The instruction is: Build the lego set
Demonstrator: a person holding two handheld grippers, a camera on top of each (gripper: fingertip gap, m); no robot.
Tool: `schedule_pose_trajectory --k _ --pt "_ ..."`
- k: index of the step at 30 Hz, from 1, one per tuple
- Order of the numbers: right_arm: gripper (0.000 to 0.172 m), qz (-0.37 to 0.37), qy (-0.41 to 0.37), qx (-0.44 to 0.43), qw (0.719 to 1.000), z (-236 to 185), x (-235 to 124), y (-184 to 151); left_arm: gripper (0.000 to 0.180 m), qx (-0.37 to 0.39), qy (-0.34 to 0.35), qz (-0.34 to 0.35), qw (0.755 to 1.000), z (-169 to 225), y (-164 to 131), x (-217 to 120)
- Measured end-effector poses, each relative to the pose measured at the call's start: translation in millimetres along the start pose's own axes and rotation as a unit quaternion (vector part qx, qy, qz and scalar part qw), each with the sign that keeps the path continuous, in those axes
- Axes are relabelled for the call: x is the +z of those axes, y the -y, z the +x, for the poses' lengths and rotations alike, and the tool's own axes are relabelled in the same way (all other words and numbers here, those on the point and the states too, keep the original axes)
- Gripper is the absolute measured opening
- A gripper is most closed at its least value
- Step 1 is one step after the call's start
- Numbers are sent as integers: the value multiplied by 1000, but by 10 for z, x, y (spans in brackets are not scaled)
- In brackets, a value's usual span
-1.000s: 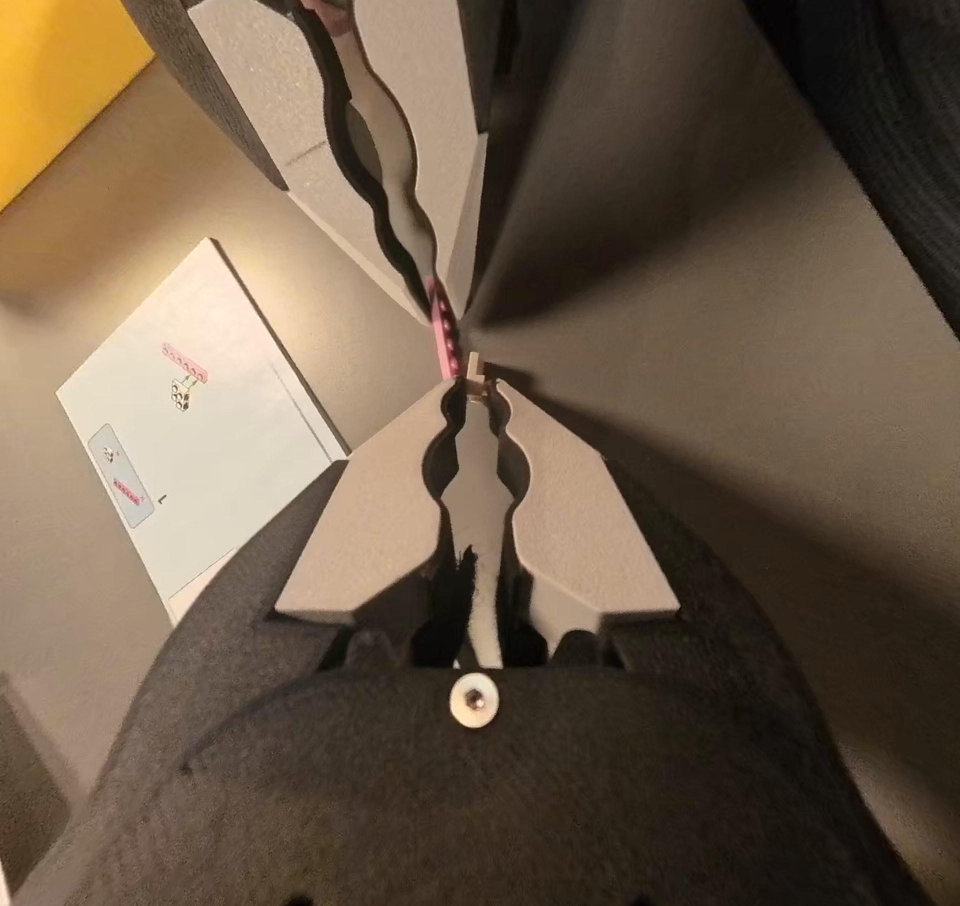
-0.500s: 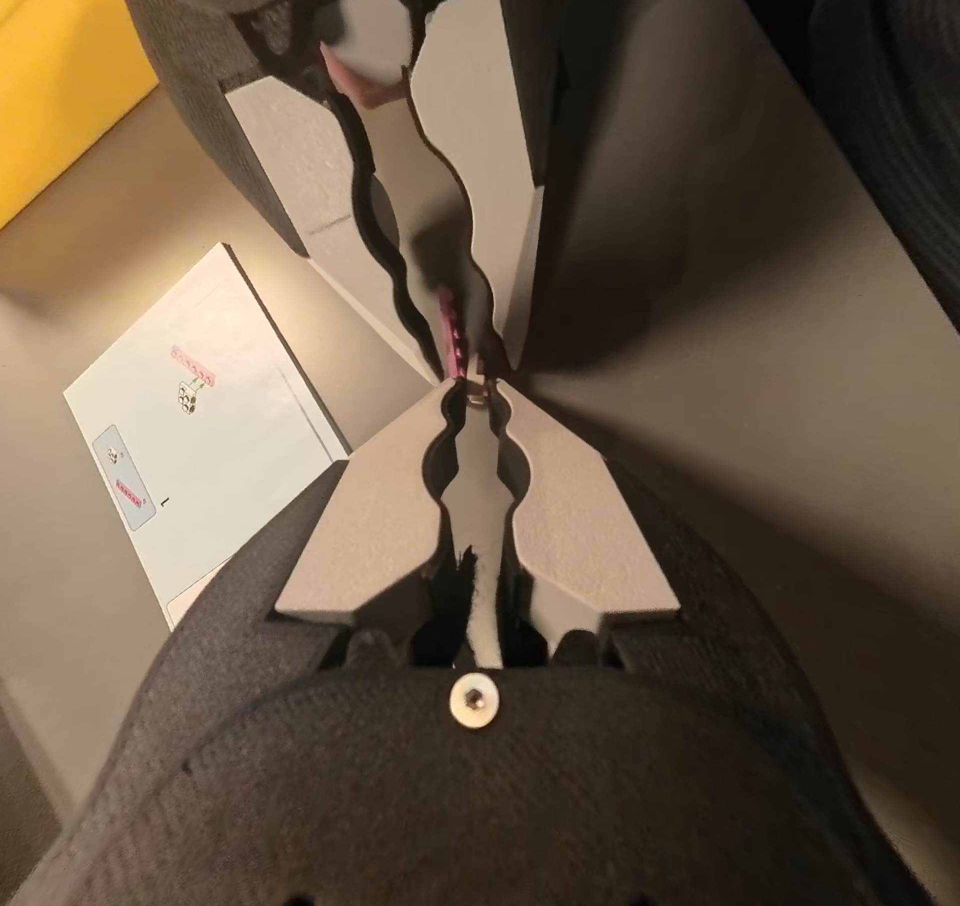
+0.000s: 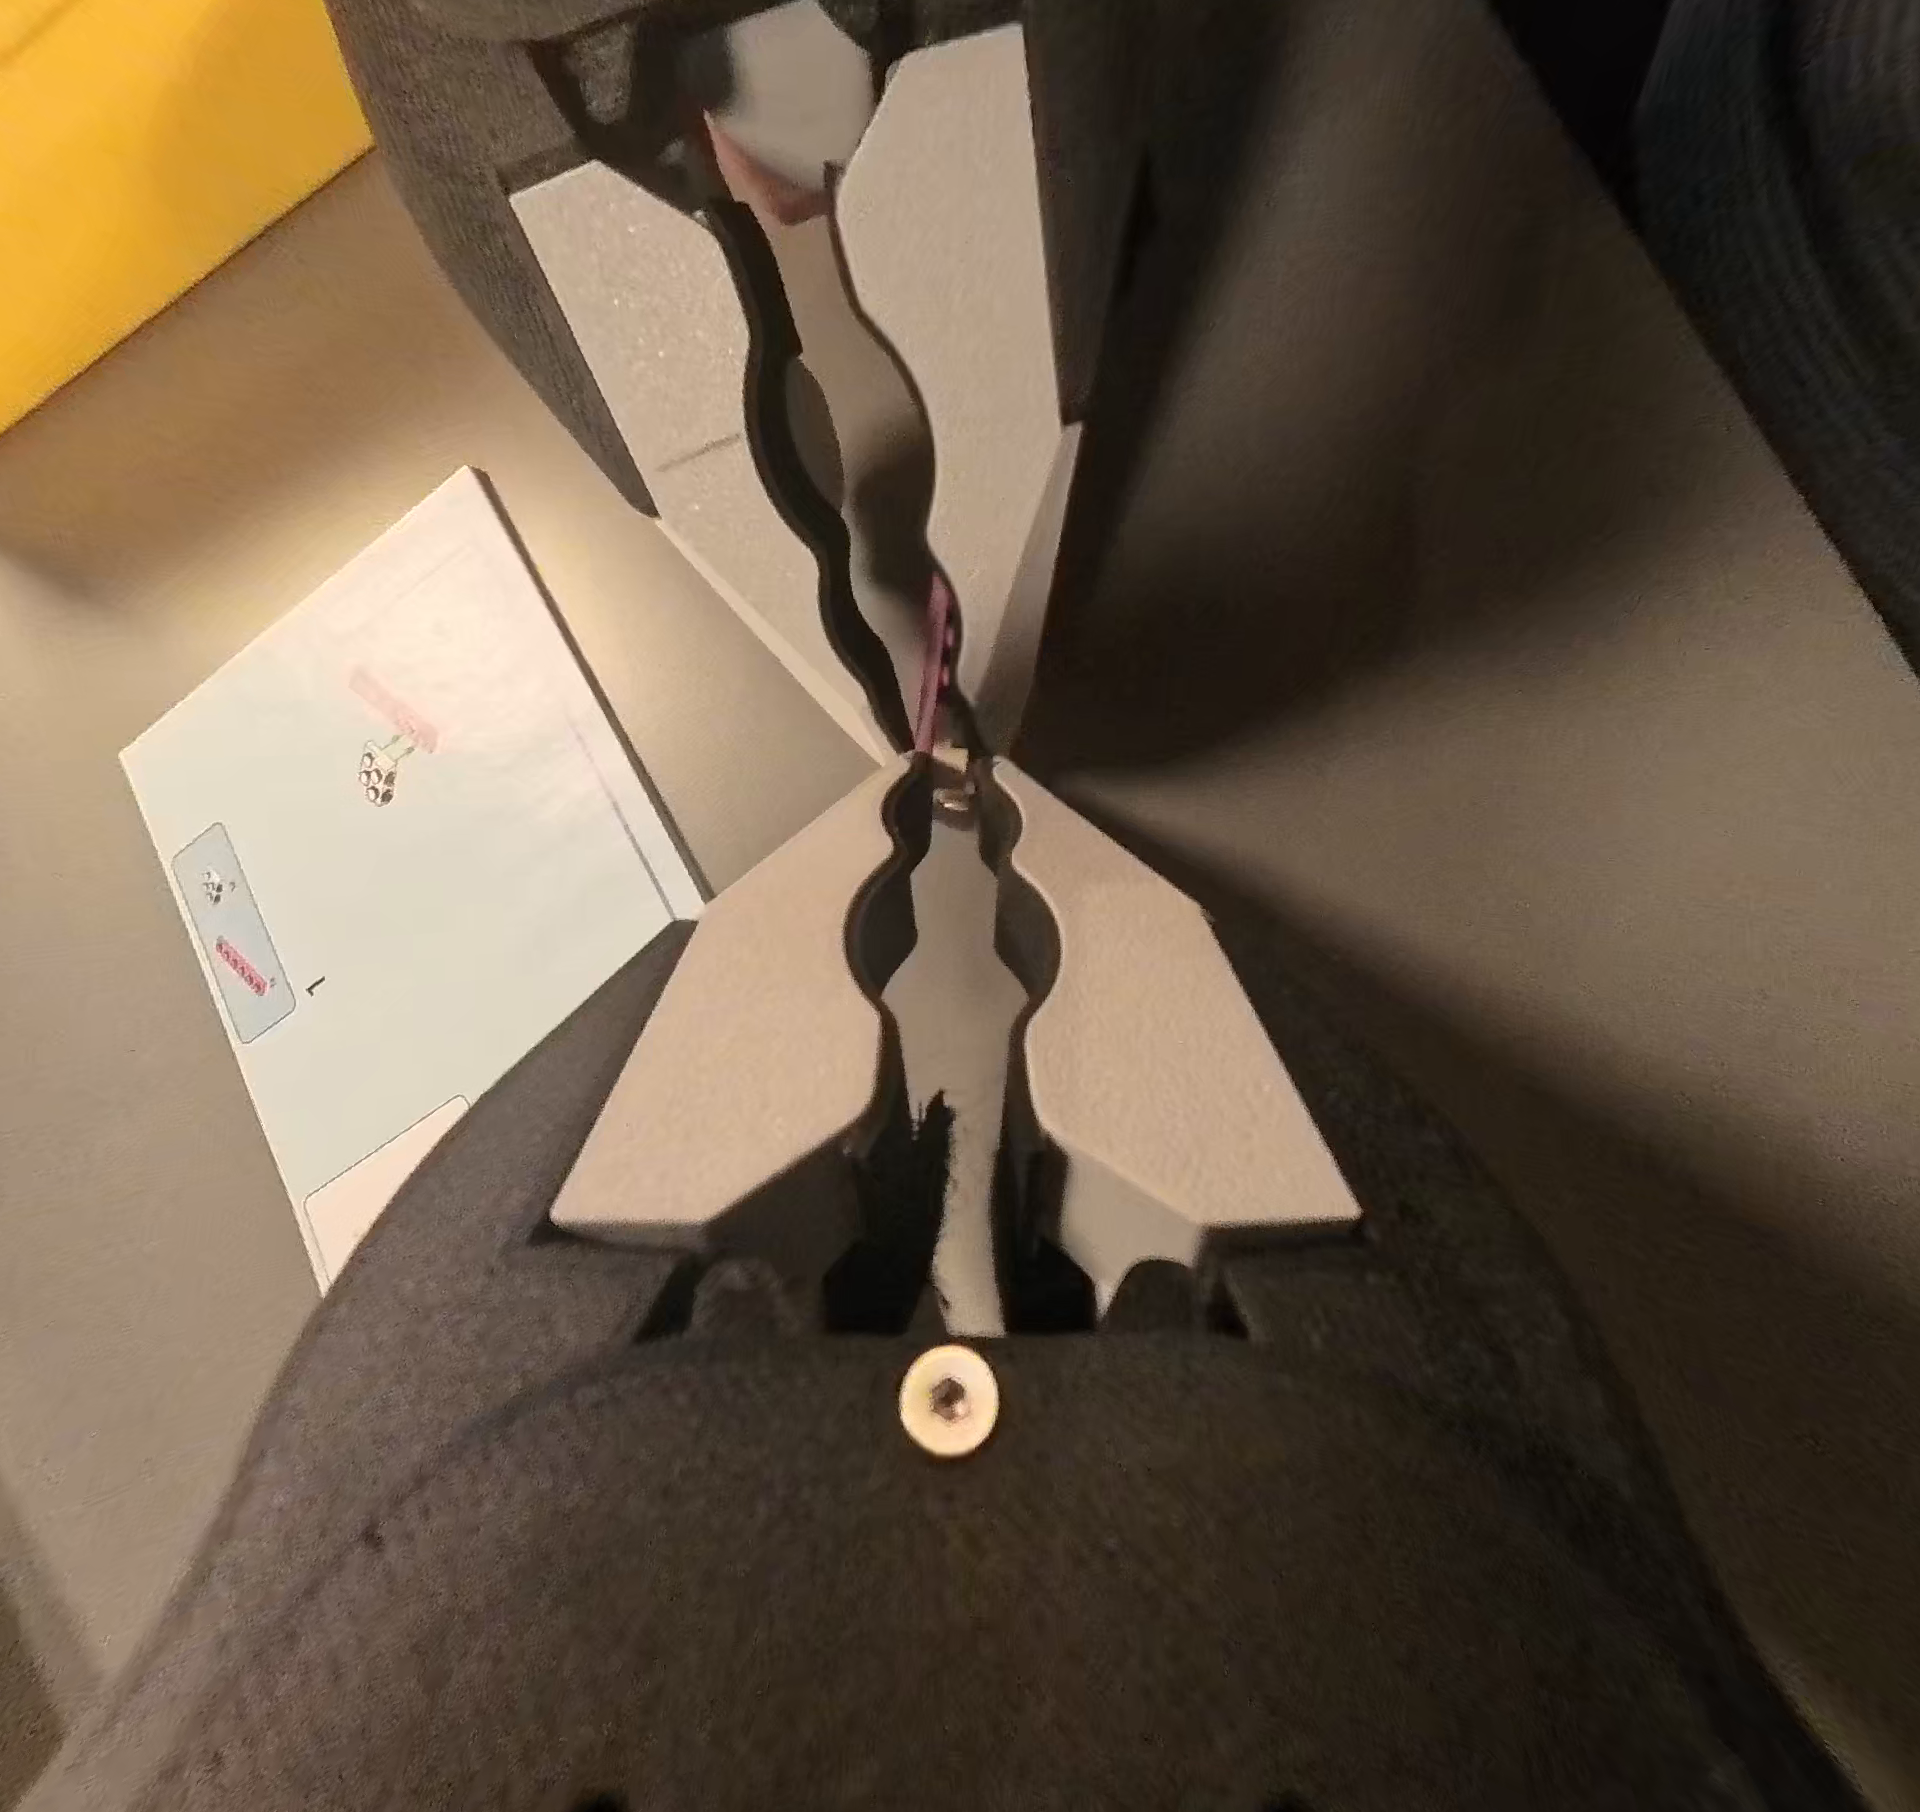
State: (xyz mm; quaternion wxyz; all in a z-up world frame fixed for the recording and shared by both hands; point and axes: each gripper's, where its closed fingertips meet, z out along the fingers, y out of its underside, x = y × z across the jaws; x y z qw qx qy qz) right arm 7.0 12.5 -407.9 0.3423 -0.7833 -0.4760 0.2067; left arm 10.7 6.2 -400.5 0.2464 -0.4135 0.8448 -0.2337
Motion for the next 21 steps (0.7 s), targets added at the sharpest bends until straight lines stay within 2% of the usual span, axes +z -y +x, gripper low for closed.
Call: schedule_pose_trajectory --k 5,12,17,21 --pt "10 5 -24 -29 999 6 -6 -3 8 33 27 13 999 -4 6 1" --pt "9 40 -97 -142 984 -31 -31 44 8 130 148 6 980 45 32 -34" --pt "8 63 -138 -213 965 -55 -68 93 8 203 227 -24 952 62 66 -76" --pt "7 74 -170 -273 944 -95 -84 119 8 232 276 -16 932 100 85 -99"
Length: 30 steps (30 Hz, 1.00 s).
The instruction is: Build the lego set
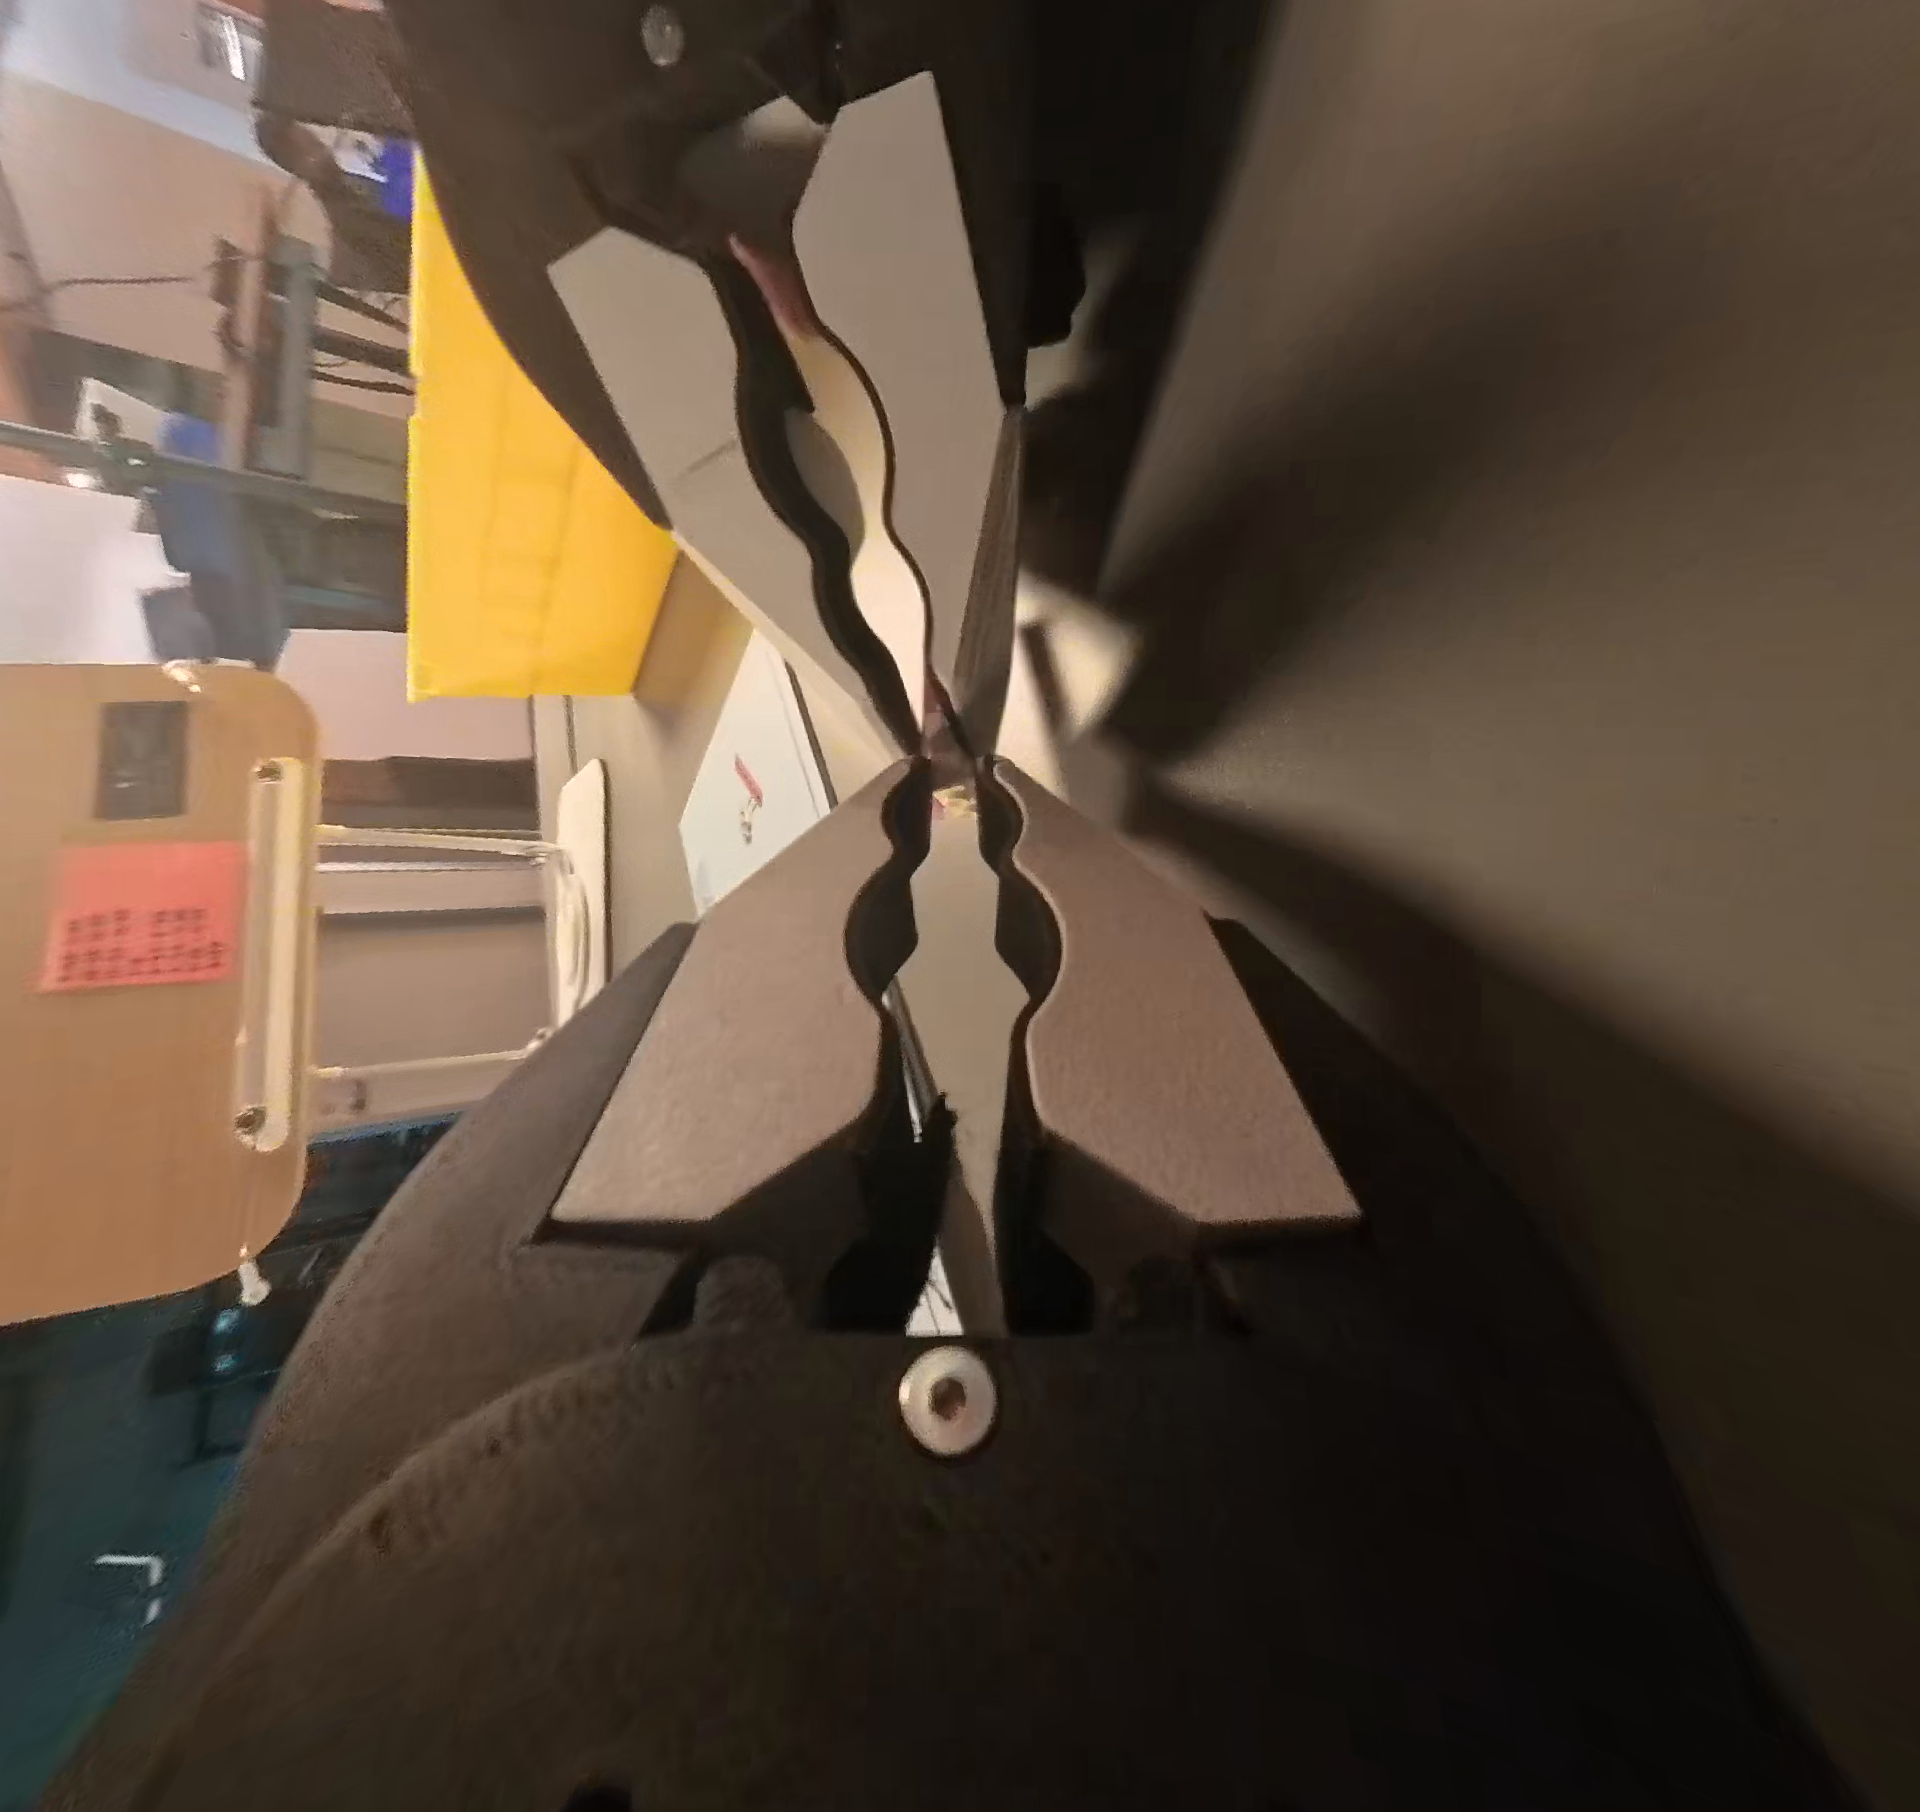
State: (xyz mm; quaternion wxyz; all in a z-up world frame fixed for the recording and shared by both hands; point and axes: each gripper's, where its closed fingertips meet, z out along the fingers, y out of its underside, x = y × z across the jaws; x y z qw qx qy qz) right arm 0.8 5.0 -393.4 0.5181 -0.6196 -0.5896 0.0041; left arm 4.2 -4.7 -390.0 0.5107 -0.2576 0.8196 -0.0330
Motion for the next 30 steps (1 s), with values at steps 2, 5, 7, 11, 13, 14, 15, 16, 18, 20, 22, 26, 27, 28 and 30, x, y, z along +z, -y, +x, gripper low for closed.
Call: schedule_pose_trajectory --k 2,5,7,11,13,14,15,16,18,20,22,26,27,28,30 --pt "7 -1 -6 -4 1000 5 9 3 8 15 16 -8 1000 -1 -10 -7" --pt "7 -8 -6 3 1000 22 24 -10 8 50 33 -30 998 -12 -33 4" --pt "7 -14 -12 -9 1000 26 32 -18 8 60 35 -35 997 -12 -40 11" --pt "6 -26 -10 -27 999 9 46 -42 8 36 25 -30 999 14 -49 27" --pt "6 -18 -13 -17 1000 42 43 -33 8 -47 19 -9 999 -20 -52 22" --pt "6 -14 -11 -7 1000 61 38 -33 12 -94 21 2 995 -62 -53 11" --pt "6 -13 -11 -3 1000 80 32 -46 27 -123 23 9 992 -102 -69 -6" --pt "6 -6 -11 -3 1000 90 21 -41 43 -141 11 13 990 -94 -86 -18" --pt "6 14 -4 5 1000 88 -7 5 53 -172 -16 23 985 -49 -85 -15" --pt "6 30 4 9 1000 79 -27 44 43 -166 -32 29 985 10 -54 -1" --pt "6 41 13 6 999 59 -44 74 25 -144 -18 30 989 -4 -41 10" --pt "6 53 27 -5 998 3 -64 102 12 -147 -25 37 988 -20 -23 -7" --pt "6 56 31 -1 998 -2 -68 107 11 -146 -31 35 988 -18 -18 -13" --pt "6 57 33 0 998 -5 -68 107 11 -142 -37 28 989 -14 -18 -16" --pt "6 52 37 -6 998 -25 -56 89 10 -125 -42 11 991 9 -33 -7"
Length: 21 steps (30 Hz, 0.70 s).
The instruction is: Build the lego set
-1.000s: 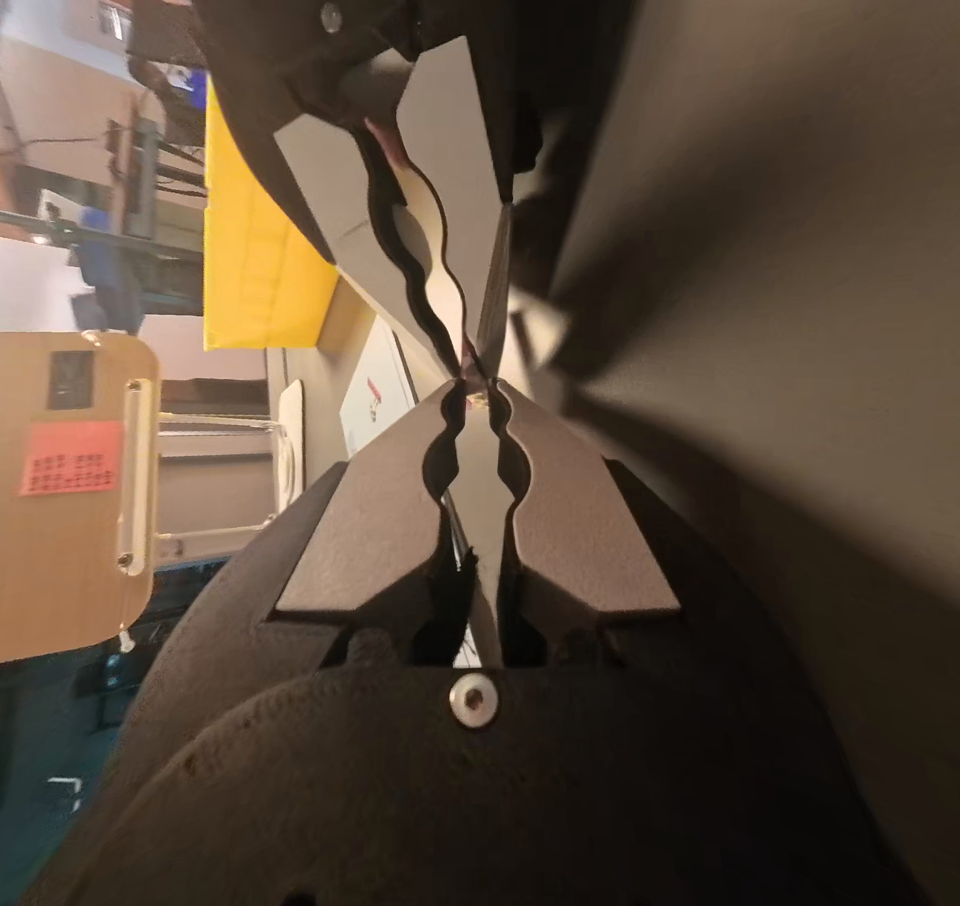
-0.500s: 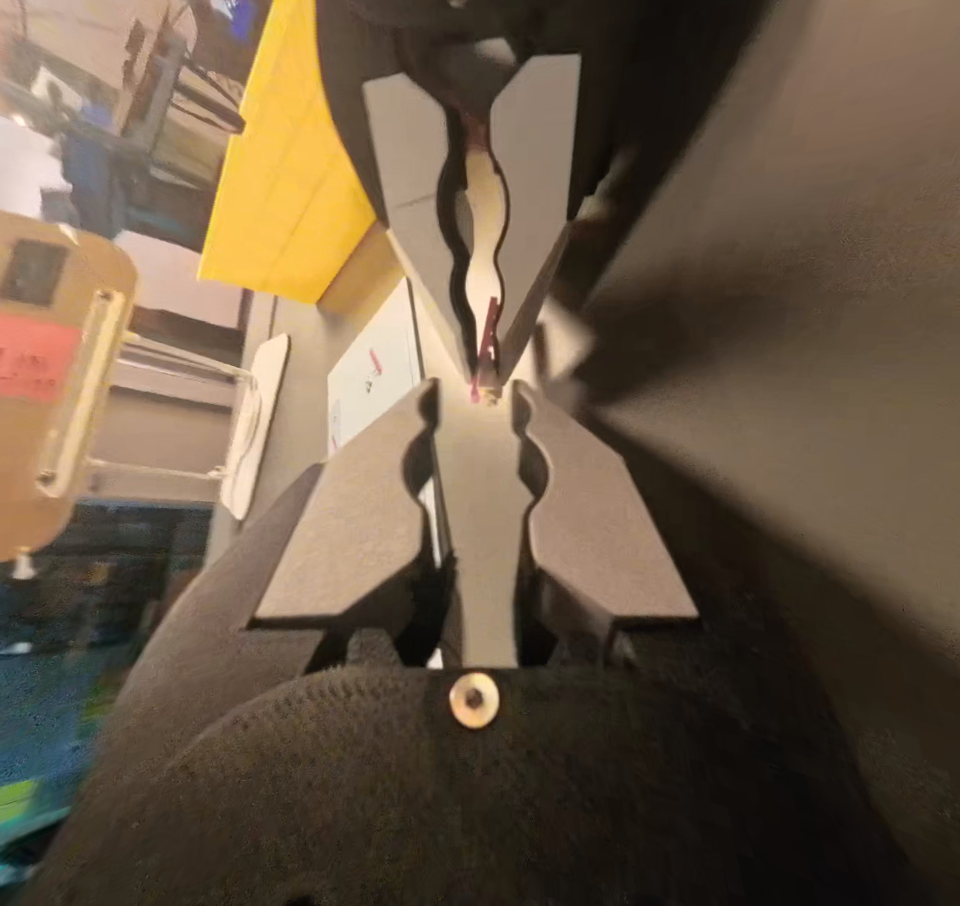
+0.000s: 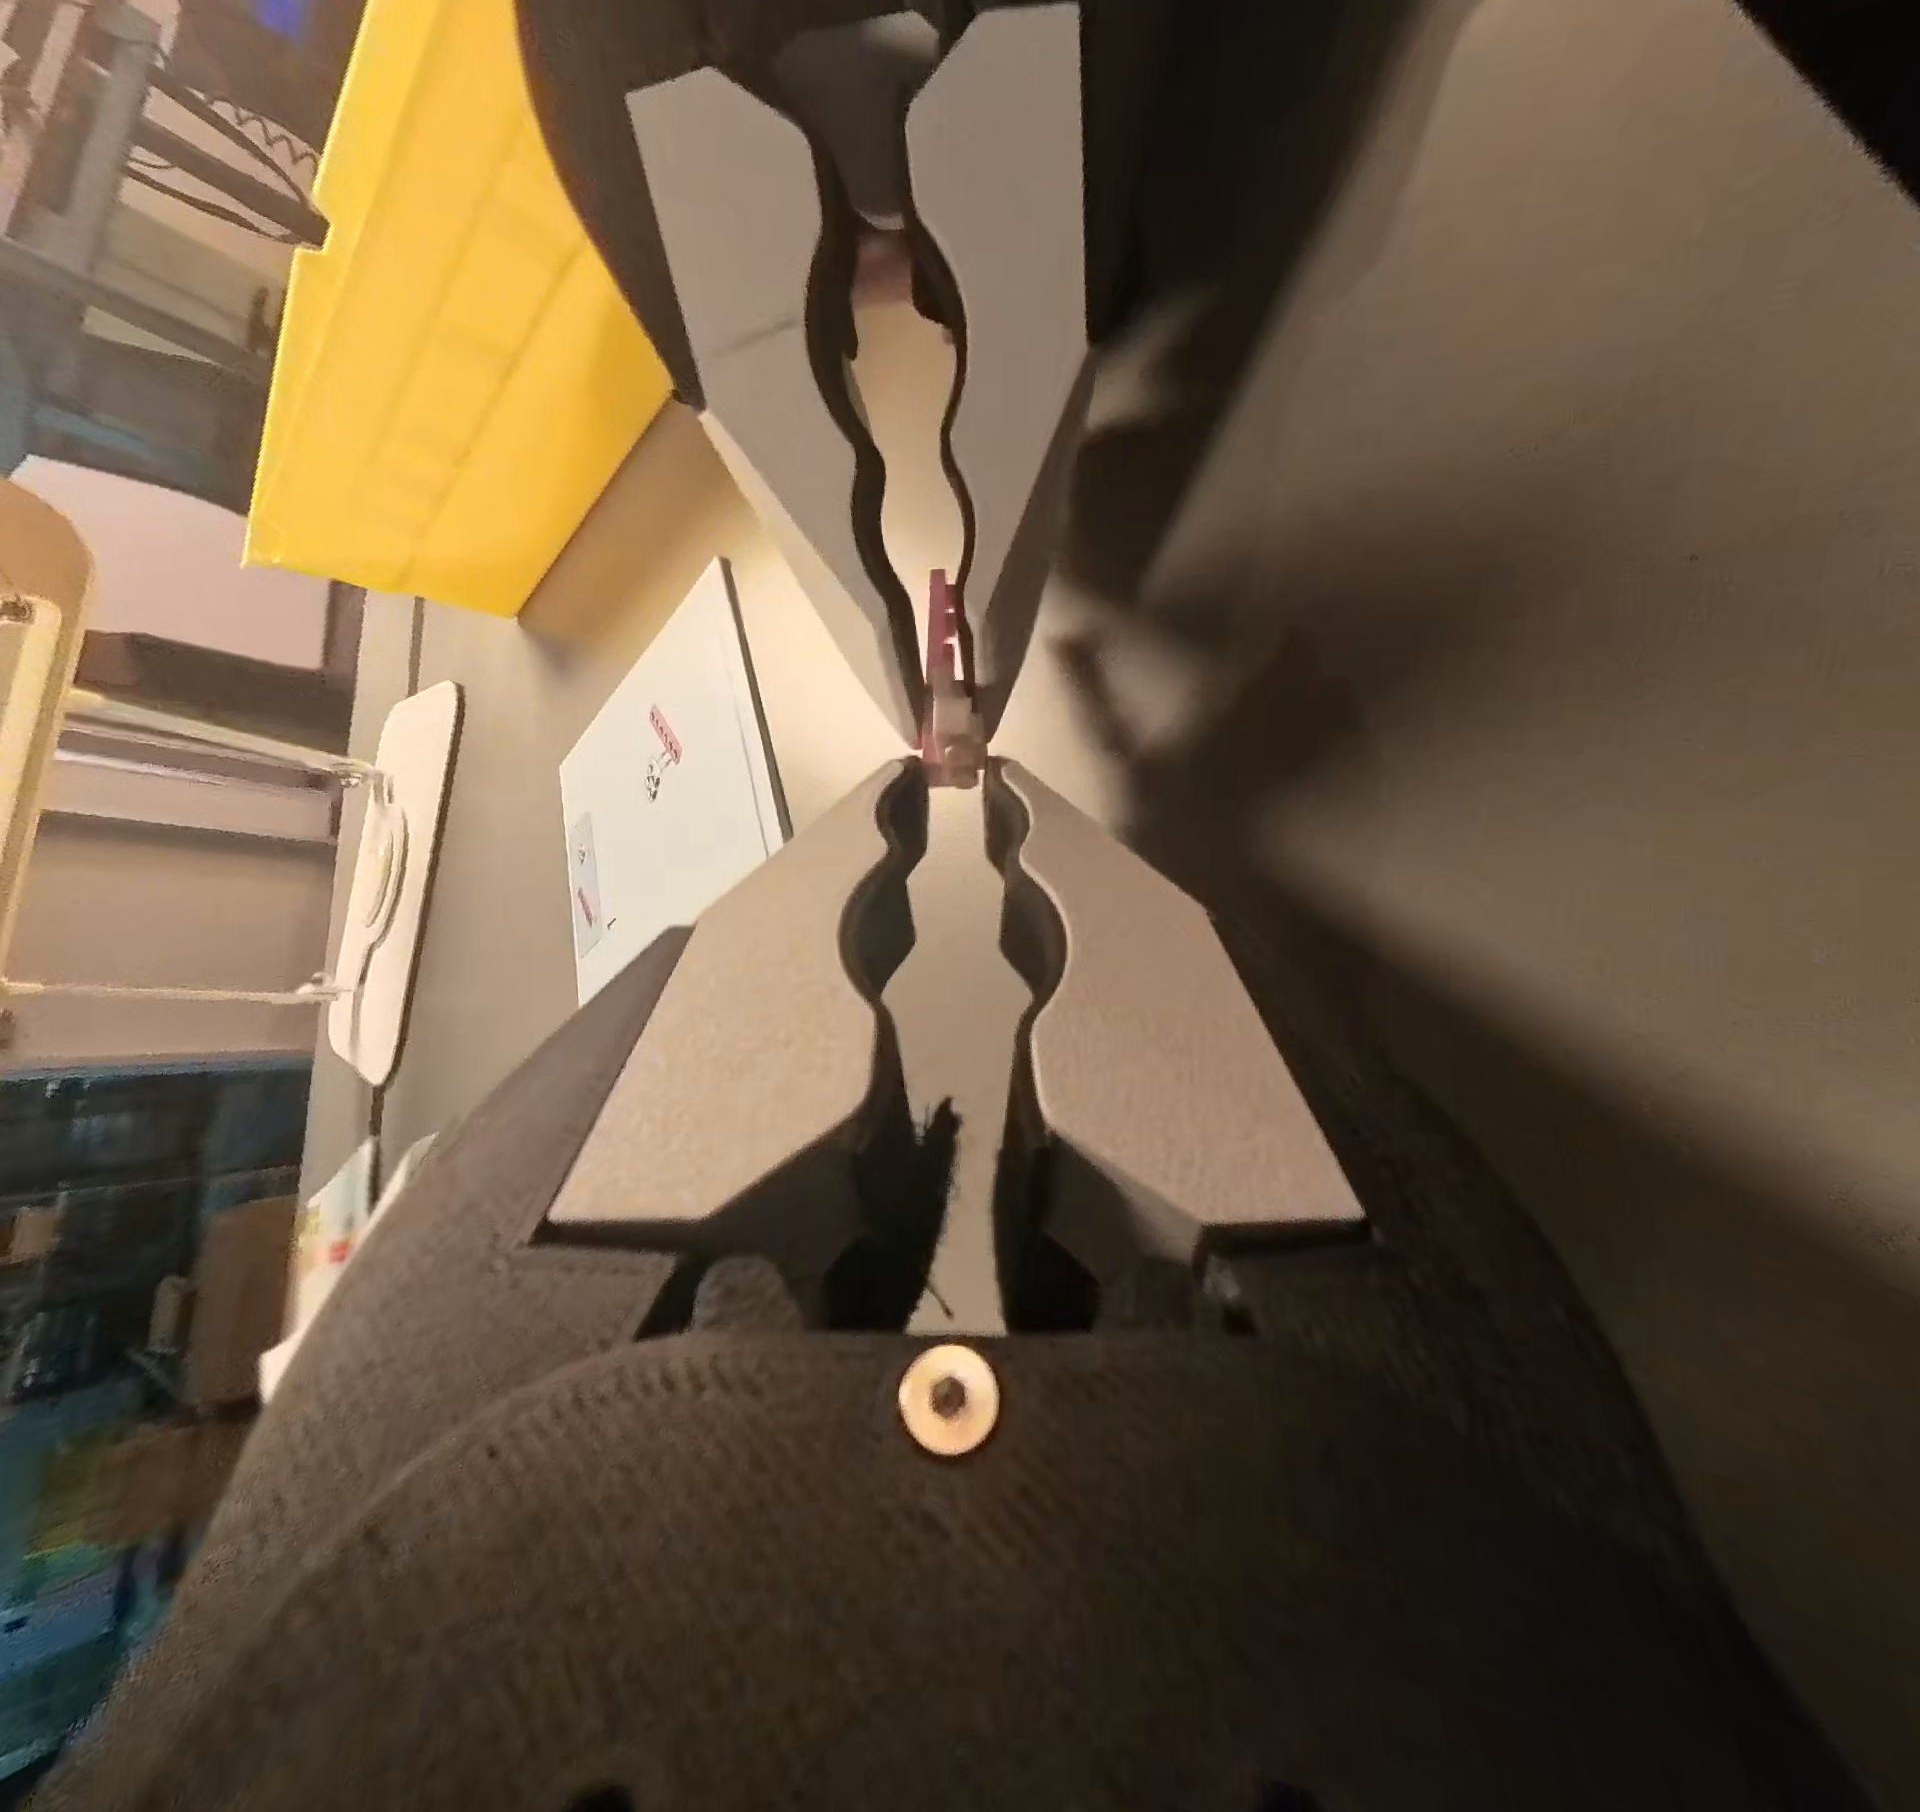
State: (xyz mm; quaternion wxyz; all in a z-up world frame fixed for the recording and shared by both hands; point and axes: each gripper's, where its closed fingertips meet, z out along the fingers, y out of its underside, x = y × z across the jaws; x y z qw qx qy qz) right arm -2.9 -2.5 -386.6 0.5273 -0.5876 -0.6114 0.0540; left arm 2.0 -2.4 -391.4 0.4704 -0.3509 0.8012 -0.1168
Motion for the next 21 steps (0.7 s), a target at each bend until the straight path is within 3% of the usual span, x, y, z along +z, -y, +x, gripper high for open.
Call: schedule_pose_trajectory --k 6,12,14,16,21 --pt "5 -25 12 -19 999 -61 37 -56 8 39 -7 -36 999 77 -56 28" --pt "6 -21 -4 -18 1000 14 37 -62 10 4 17 -9 1000 4 -48 46" --pt "6 -7 -1 -1 1000 28 25 -35 11 27 38 5 999 -23 -22 28" --pt "6 -10 4 17 1000 20 48 -59 10 11 19 -11 1000 -5 -54 42" --pt "15 -32 -46 3 998 142 80 -111 9 -1 45 -24 999 -104 -65 51"
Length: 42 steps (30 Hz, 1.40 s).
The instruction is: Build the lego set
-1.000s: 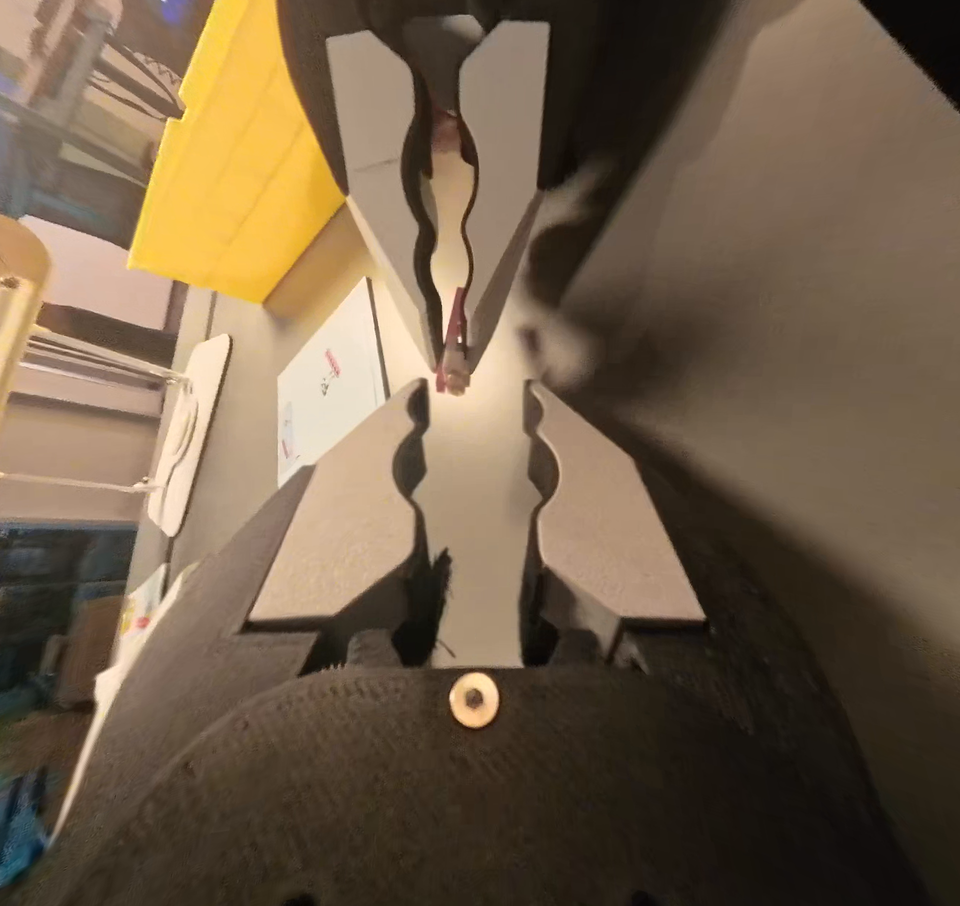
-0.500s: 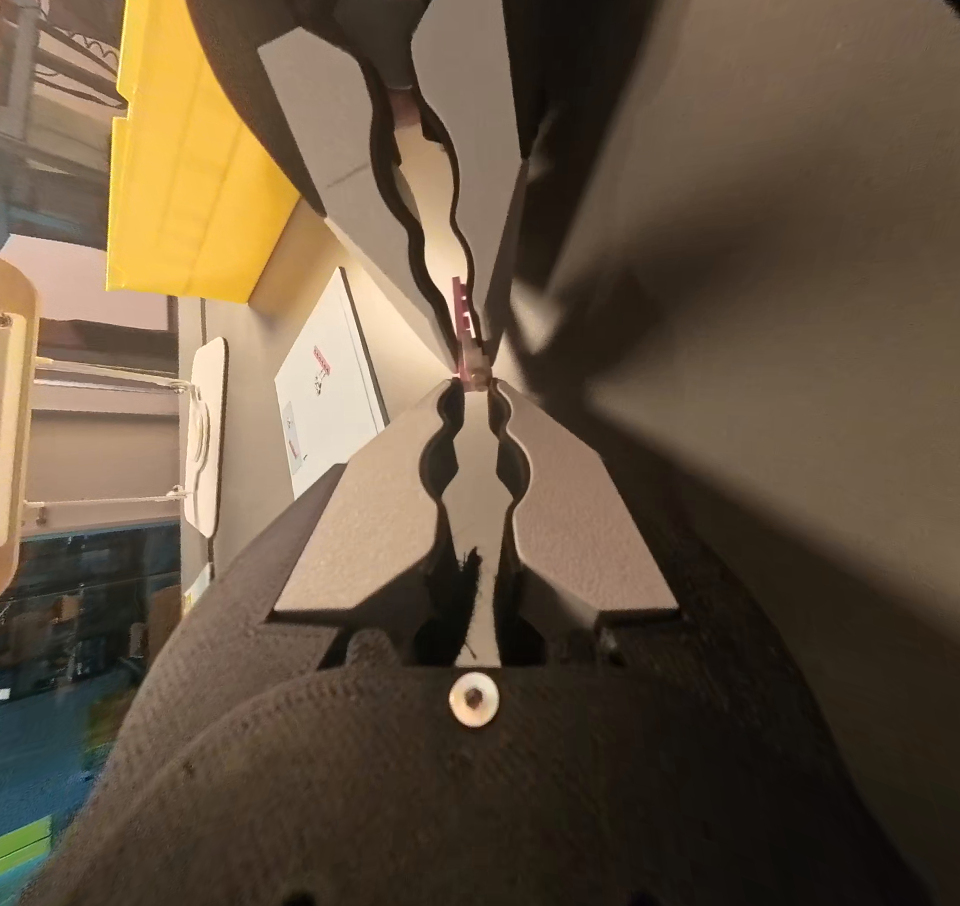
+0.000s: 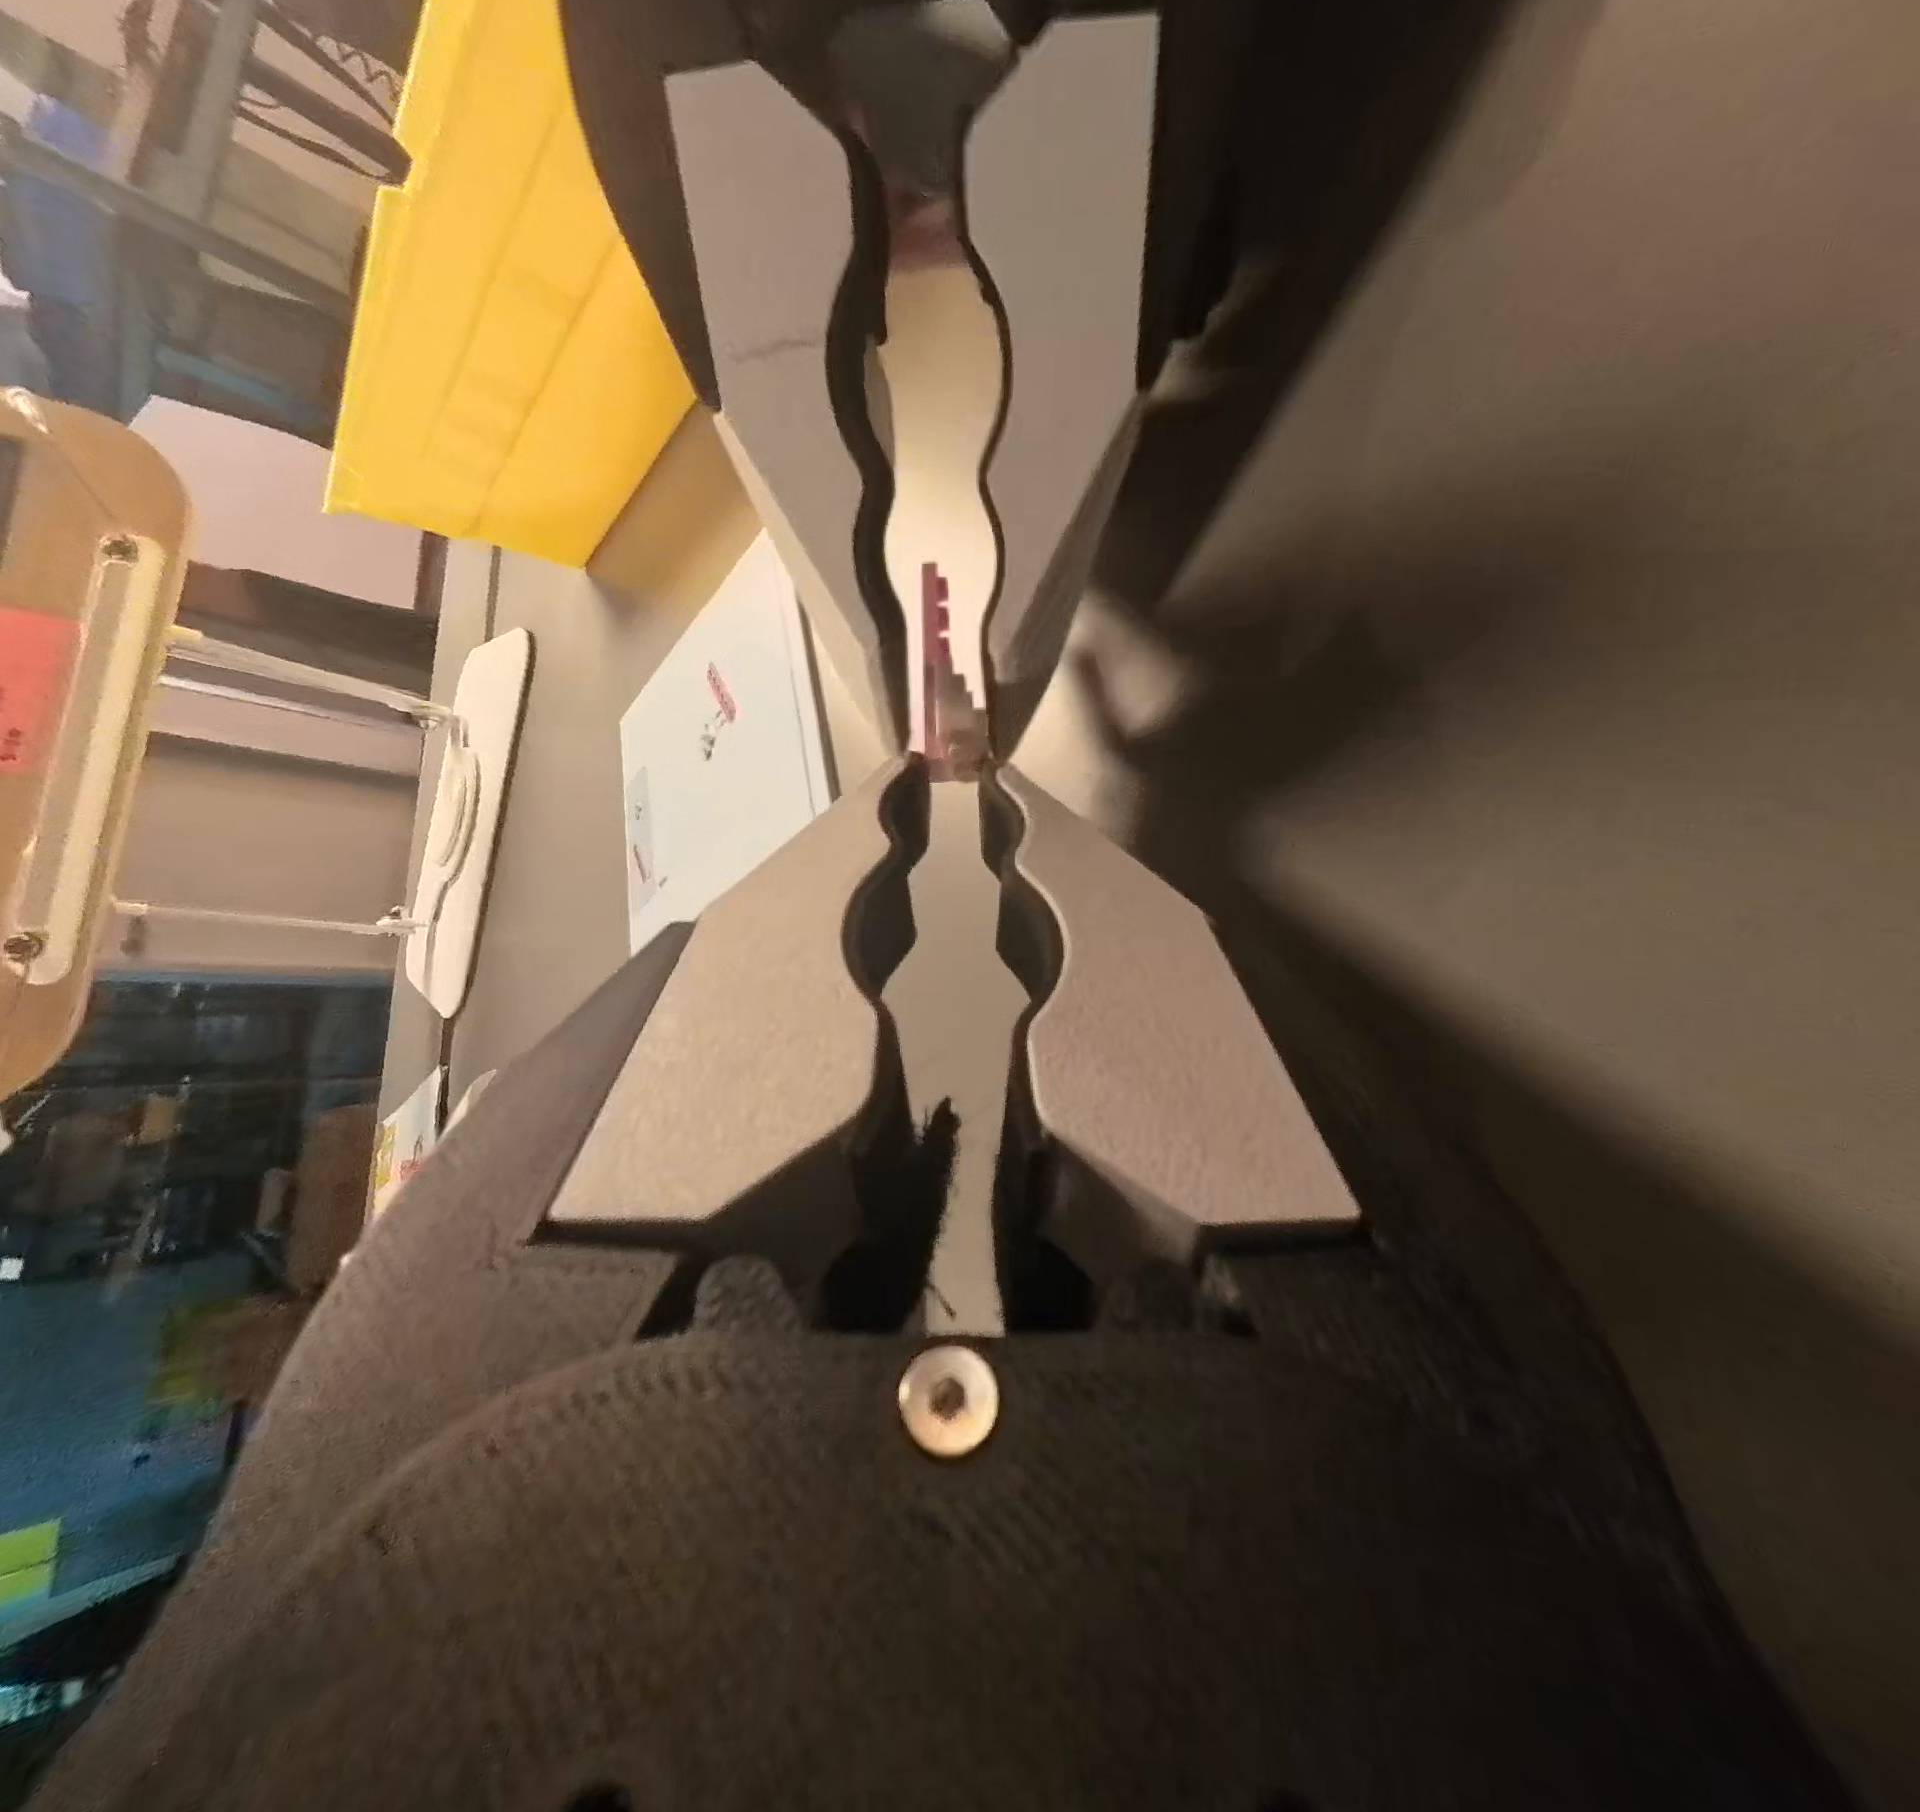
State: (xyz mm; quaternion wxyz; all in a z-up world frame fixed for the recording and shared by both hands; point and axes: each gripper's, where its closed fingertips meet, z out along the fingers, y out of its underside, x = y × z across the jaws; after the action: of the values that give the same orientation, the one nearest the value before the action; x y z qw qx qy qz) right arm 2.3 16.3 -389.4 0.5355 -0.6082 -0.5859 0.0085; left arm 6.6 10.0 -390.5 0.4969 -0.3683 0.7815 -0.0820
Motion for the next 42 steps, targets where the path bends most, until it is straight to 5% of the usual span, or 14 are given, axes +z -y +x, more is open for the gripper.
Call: schedule_pose_trajectory --k 11,16,19,24,29,36,42 --pt "6 -65 -72 -101 990 93 17 -59 9 64 54 -27 996 -82 -9 34" --pt "6 69 -64 14 995 258 -172 177 9 -119 56 104 986 -292 221 -110" --pt "6 179 -6 98 979 255 -337 371 28 -184 22 194 963 -316 430 -257" --pt "6 263 48 141 953 220 -486 552 30 -209 -17 257 943 -264 668 -322" --pt "6 250 47 137 958 204 -460 534 32 -212 -23 268 940 -272 686 -351" --pt "6 169 14 67 983 142 -323 370 22 -144 1 215 966 -191 581 -241" --pt "9 140 -14 48 989 172 -275 286 10 -240 -50 210 946 -221 484 -196"
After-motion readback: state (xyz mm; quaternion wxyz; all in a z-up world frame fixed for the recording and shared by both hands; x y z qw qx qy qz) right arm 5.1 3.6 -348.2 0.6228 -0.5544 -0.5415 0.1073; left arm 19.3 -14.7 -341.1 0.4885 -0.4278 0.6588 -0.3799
